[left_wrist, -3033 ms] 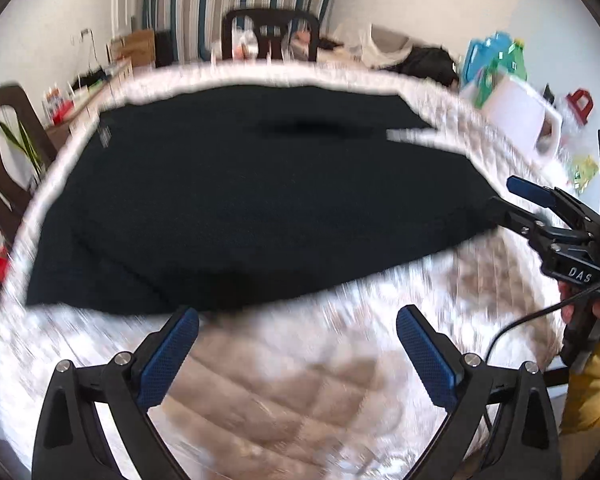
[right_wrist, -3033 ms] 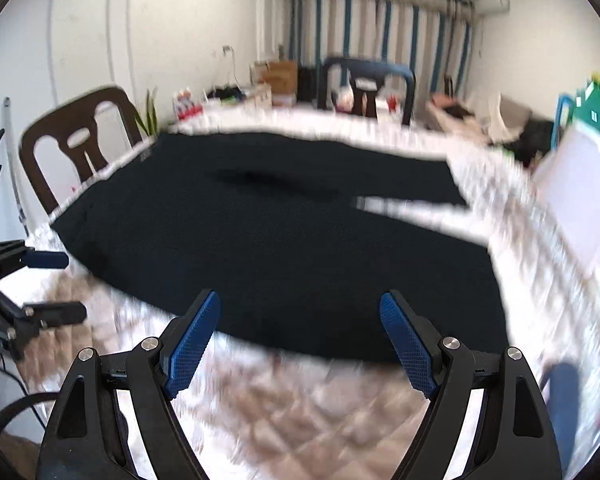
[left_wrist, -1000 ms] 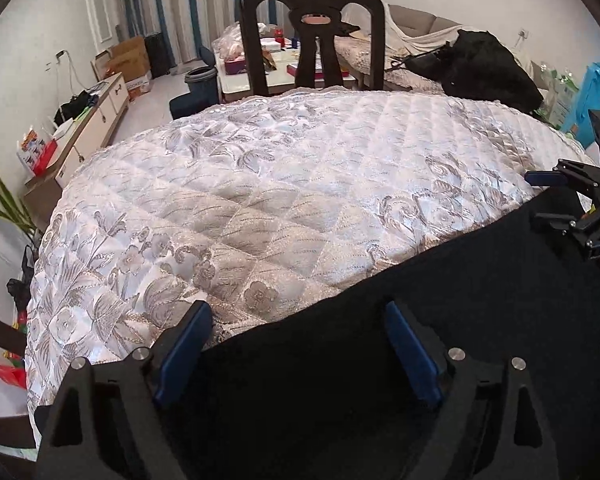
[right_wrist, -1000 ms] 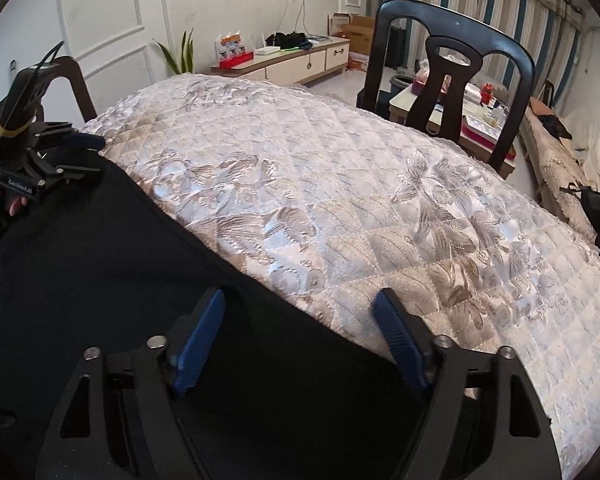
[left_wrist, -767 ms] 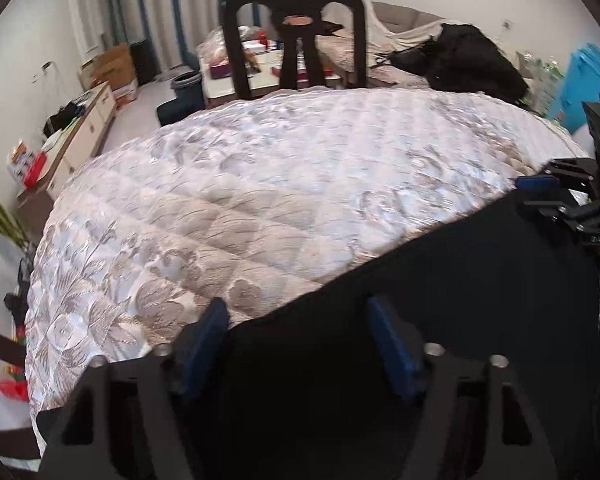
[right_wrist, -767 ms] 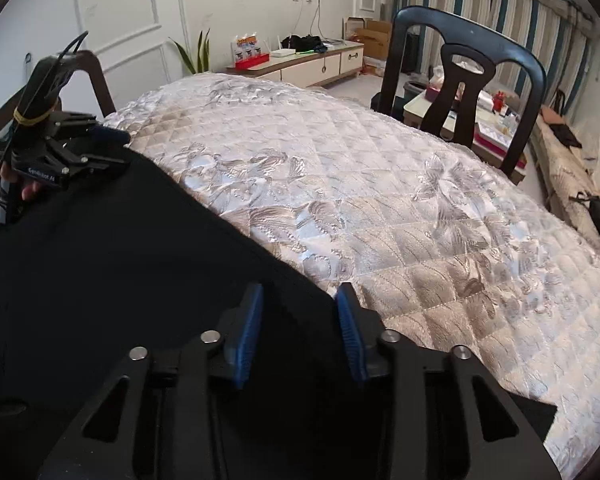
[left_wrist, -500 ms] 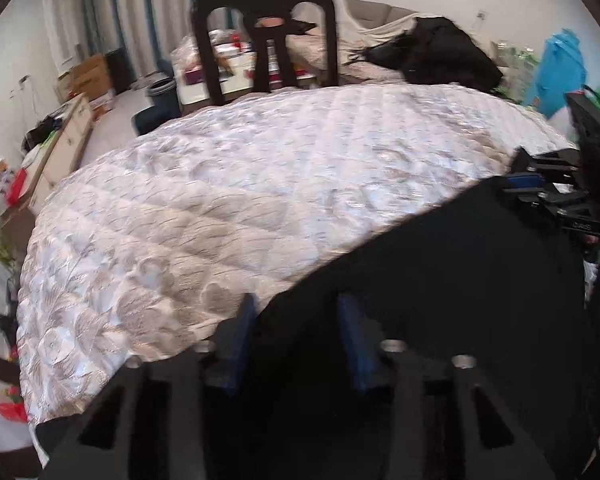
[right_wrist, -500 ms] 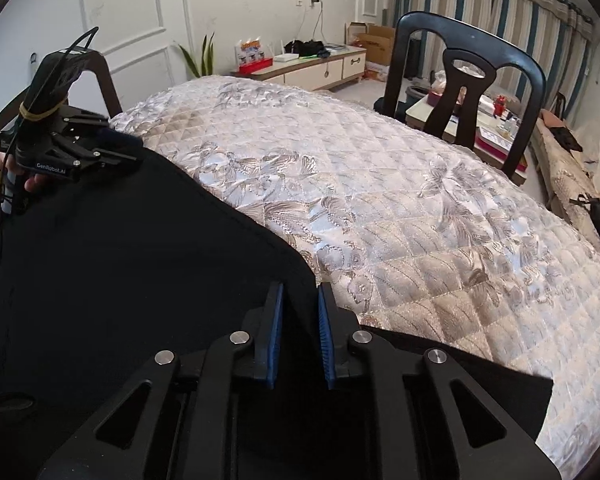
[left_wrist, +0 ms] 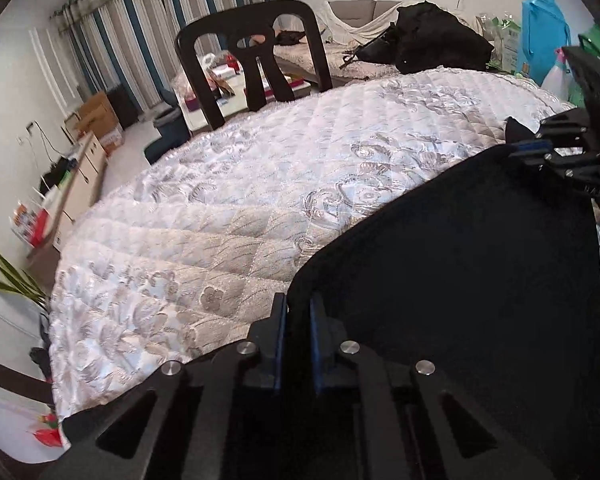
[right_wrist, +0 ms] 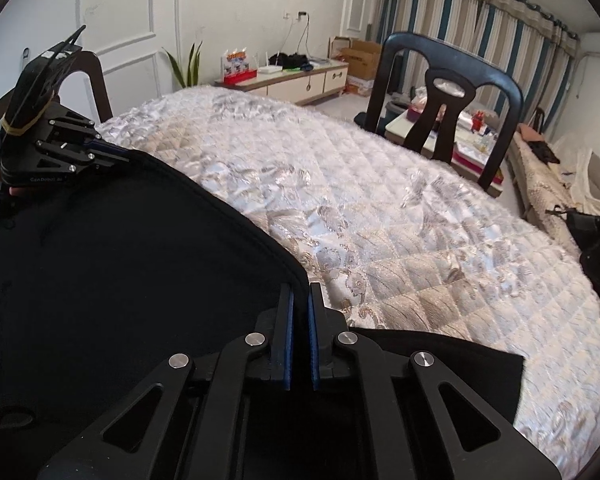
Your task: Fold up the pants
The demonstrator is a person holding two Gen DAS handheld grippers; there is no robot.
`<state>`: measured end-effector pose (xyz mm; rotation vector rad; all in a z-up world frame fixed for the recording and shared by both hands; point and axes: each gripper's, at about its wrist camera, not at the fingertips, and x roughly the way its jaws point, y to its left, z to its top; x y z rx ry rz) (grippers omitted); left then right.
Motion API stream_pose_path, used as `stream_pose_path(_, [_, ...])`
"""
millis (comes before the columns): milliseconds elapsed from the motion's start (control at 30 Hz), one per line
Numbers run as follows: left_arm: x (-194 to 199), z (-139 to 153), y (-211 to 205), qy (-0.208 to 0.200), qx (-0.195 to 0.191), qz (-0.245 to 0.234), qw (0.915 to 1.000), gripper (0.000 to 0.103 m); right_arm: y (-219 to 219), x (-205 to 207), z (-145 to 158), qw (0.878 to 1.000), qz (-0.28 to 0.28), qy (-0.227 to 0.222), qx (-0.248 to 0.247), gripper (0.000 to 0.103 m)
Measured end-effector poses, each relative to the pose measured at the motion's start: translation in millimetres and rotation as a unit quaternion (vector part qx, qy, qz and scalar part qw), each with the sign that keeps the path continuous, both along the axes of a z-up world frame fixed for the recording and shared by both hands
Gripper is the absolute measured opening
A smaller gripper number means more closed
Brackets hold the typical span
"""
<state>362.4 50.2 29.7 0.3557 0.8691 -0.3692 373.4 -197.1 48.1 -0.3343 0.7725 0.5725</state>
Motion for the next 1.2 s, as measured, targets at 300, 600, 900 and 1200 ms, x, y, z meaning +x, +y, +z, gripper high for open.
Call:
stream_pose_path(300, [-49, 26, 7, -0.043, -0.027, 0.017, 0.9986, 0.012, -3, -54, 29, 0.999, -0.012, -0.052, -0.004, 0.005])
stream_pose_path(600, [-121, 41, 7, -0.082, -0.041, 0.020, 0.9956, 0.012, 0, -117, 38, 0.997, -0.018, -0.070, -0.007, 0.005])
stream_pose_path(900, [-190, 47, 8, -0.105, -0.053, 0.018, 0.9929, 0.012, 1, -184, 38, 0.996, -0.022, -0.088, -0.011, 0.005])
stream_pose_path(1200, [-249, 34, 3, -0.104, -0.050, 0.011, 0.9933, 0.012, 2, -241, 27, 0.996, -0.028, -0.088, -0.018, 0.005])
